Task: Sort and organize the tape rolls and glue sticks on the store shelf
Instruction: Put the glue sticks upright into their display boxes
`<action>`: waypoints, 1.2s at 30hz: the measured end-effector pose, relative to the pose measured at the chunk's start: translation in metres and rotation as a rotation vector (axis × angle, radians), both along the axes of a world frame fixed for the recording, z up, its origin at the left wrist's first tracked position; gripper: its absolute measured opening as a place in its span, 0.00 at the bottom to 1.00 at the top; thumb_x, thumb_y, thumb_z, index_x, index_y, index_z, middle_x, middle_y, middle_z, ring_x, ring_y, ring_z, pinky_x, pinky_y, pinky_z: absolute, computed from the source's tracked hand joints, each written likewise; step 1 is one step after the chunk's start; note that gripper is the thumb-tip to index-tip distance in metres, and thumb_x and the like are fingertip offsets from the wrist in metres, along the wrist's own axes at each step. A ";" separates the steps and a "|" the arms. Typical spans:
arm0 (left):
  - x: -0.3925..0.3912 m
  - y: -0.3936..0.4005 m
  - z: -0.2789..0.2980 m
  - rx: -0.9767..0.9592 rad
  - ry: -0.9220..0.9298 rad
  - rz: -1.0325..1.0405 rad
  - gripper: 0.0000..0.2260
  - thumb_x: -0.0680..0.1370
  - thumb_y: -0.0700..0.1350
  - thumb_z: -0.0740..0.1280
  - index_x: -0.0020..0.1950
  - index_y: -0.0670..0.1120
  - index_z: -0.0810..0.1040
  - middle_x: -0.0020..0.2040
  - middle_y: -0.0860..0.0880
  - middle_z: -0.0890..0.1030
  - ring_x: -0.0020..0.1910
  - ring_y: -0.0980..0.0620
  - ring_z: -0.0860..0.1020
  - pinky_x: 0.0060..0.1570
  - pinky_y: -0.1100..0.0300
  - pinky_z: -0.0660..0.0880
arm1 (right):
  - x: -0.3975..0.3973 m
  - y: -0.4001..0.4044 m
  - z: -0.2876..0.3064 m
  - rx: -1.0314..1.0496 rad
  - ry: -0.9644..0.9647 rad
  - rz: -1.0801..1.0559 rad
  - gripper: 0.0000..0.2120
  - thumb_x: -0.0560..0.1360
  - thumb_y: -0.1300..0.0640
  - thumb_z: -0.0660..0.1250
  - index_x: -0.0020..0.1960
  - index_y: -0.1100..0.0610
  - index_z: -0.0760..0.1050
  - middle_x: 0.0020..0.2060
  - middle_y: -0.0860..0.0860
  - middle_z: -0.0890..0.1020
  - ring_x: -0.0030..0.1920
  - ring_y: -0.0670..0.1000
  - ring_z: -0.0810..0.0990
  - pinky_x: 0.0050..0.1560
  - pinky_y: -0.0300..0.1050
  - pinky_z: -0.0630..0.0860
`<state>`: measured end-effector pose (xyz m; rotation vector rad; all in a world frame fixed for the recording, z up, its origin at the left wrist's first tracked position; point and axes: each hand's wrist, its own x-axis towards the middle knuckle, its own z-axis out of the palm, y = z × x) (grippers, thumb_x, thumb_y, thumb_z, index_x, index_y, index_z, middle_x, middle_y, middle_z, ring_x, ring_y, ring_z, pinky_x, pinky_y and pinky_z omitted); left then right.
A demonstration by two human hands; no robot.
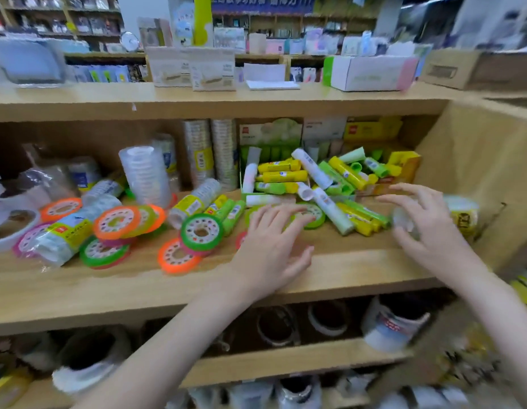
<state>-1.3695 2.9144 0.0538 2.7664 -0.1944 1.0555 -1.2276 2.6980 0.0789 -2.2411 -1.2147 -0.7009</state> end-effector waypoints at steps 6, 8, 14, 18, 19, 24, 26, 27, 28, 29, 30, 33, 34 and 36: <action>0.042 -0.040 -0.003 -0.028 0.072 -0.062 0.20 0.73 0.52 0.58 0.62 0.46 0.74 0.60 0.45 0.76 0.59 0.49 0.69 0.60 0.51 0.65 | 0.027 -0.051 -0.004 -0.350 0.045 -0.200 0.39 0.62 0.57 0.70 0.68 0.43 0.57 0.66 0.55 0.69 0.68 0.59 0.63 0.62 0.63 0.63; 0.049 -0.046 -0.002 -0.038 0.100 -0.063 0.21 0.73 0.51 0.57 0.63 0.46 0.74 0.61 0.46 0.75 0.60 0.48 0.69 0.60 0.49 0.65 | 0.035 -0.050 0.000 -0.398 -0.045 -0.229 0.45 0.58 0.59 0.77 0.67 0.42 0.57 0.61 0.55 0.73 0.64 0.58 0.68 0.61 0.63 0.63; 0.048 -0.042 0.002 -0.168 0.027 0.005 0.19 0.74 0.50 0.58 0.63 0.45 0.74 0.61 0.48 0.75 0.61 0.51 0.69 0.61 0.56 0.61 | 0.019 -0.042 0.046 0.047 0.148 0.074 0.35 0.59 0.45 0.73 0.64 0.46 0.66 0.52 0.50 0.70 0.52 0.47 0.70 0.56 0.34 0.67; 0.030 -0.026 0.007 -0.247 -0.064 0.140 0.18 0.73 0.46 0.59 0.60 0.44 0.76 0.59 0.48 0.77 0.59 0.51 0.71 0.60 0.52 0.65 | -0.002 0.000 0.076 0.151 0.281 0.336 0.34 0.60 0.39 0.67 0.64 0.41 0.63 0.55 0.45 0.72 0.52 0.34 0.70 0.50 0.22 0.63; 0.022 -0.021 0.009 -0.249 -0.093 0.182 0.17 0.73 0.46 0.59 0.59 0.43 0.76 0.57 0.47 0.77 0.58 0.51 0.72 0.59 0.52 0.66 | -0.005 0.014 0.079 0.146 0.350 0.410 0.34 0.60 0.38 0.68 0.64 0.40 0.64 0.56 0.44 0.72 0.55 0.34 0.70 0.51 0.23 0.65; -0.038 0.018 0.011 -0.224 -0.179 0.407 0.15 0.72 0.44 0.60 0.56 0.43 0.77 0.54 0.47 0.78 0.56 0.49 0.73 0.57 0.53 0.66 | -0.027 0.094 0.075 0.098 0.493 0.654 0.32 0.61 0.40 0.72 0.62 0.39 0.65 0.58 0.40 0.73 0.58 0.40 0.73 0.52 0.30 0.71; -0.064 0.037 0.011 -0.231 -0.186 0.510 0.15 0.72 0.45 0.60 0.56 0.43 0.77 0.55 0.47 0.78 0.56 0.47 0.74 0.57 0.50 0.68 | -0.042 0.127 0.077 0.118 0.511 0.723 0.32 0.61 0.42 0.74 0.62 0.42 0.67 0.57 0.39 0.75 0.56 0.40 0.74 0.51 0.30 0.70; -0.077 0.047 0.011 -0.245 -0.186 0.554 0.16 0.72 0.46 0.60 0.57 0.43 0.77 0.55 0.47 0.78 0.56 0.46 0.75 0.56 0.48 0.69 | -0.050 0.144 0.078 0.134 0.526 0.757 0.32 0.61 0.43 0.76 0.61 0.43 0.67 0.55 0.39 0.76 0.55 0.41 0.75 0.50 0.31 0.71; -0.089 0.057 0.012 -0.258 -0.190 0.583 0.17 0.73 0.48 0.60 0.58 0.44 0.76 0.55 0.46 0.77 0.56 0.45 0.75 0.56 0.46 0.70 | -0.060 0.160 0.080 0.147 0.540 0.783 0.31 0.61 0.44 0.77 0.61 0.44 0.68 0.54 0.41 0.77 0.54 0.41 0.76 0.50 0.33 0.72; -0.100 0.066 0.012 -0.272 -0.198 0.599 0.17 0.73 0.49 0.61 0.60 0.45 0.74 0.56 0.47 0.77 0.56 0.45 0.75 0.56 0.45 0.71 | -0.070 0.177 0.082 0.155 0.546 0.800 0.31 0.62 0.46 0.77 0.60 0.45 0.68 0.53 0.42 0.77 0.53 0.41 0.76 0.50 0.35 0.73; -0.111 0.074 0.013 -0.282 -0.212 0.609 0.19 0.72 0.51 0.62 0.61 0.46 0.72 0.56 0.47 0.77 0.56 0.46 0.74 0.56 0.45 0.70 | -0.081 0.194 0.084 0.158 0.544 0.813 0.30 0.63 0.48 0.77 0.59 0.46 0.67 0.52 0.43 0.77 0.51 0.41 0.75 0.50 0.37 0.73; -0.136 0.101 0.016 -0.306 -0.243 0.682 0.23 0.71 0.54 0.62 0.64 0.45 0.70 0.57 0.47 0.77 0.57 0.49 0.73 0.57 0.50 0.69 | -0.114 0.239 0.087 0.167 0.565 0.864 0.28 0.63 0.51 0.77 0.57 0.49 0.66 0.47 0.45 0.77 0.44 0.43 0.76 0.46 0.39 0.73; -0.144 0.111 0.017 -0.332 -0.242 0.726 0.24 0.71 0.54 0.62 0.63 0.43 0.70 0.58 0.46 0.77 0.57 0.47 0.73 0.56 0.48 0.69 | -0.125 0.252 0.086 0.158 0.589 0.879 0.27 0.64 0.50 0.77 0.55 0.49 0.66 0.47 0.45 0.76 0.43 0.44 0.76 0.46 0.39 0.73; -0.161 0.130 0.015 -0.393 -0.255 0.829 0.24 0.70 0.51 0.59 0.61 0.39 0.72 0.55 0.42 0.77 0.54 0.40 0.75 0.54 0.45 0.71 | -0.144 0.273 0.081 0.123 0.615 0.895 0.25 0.64 0.48 0.76 0.53 0.50 0.66 0.48 0.44 0.75 0.46 0.43 0.75 0.48 0.41 0.73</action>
